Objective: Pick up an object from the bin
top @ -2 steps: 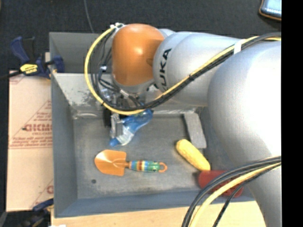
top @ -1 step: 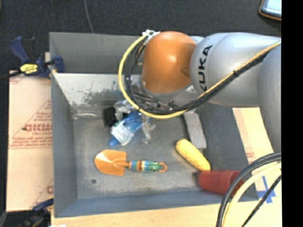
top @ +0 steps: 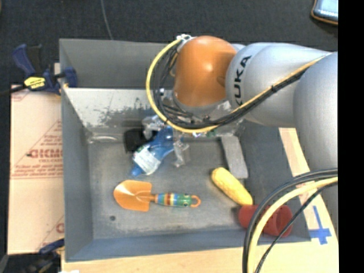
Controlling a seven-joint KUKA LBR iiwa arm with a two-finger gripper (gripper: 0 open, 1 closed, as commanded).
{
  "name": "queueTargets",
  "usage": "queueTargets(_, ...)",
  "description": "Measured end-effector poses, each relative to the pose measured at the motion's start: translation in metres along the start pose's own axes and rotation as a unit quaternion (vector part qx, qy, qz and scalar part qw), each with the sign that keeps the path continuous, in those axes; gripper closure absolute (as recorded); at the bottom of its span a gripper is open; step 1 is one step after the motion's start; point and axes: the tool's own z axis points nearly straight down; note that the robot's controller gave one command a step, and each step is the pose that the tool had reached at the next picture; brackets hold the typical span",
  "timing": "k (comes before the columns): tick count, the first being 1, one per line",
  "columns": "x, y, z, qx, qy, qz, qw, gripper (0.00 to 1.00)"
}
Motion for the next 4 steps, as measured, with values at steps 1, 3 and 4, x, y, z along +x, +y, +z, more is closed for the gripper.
queueTargets(1,0.006,-0.007,0.032,0.007,-0.009,-0.221,0.9751,0.0)
queueTargets(3,0.001,-0.005,0.027,0.0,-0.0032,-0.143,0.9898,1.0)
queueTargets(4,0.002,-0.005,0.022,0.001,-0.005,-0.143,0.9896,1.0)
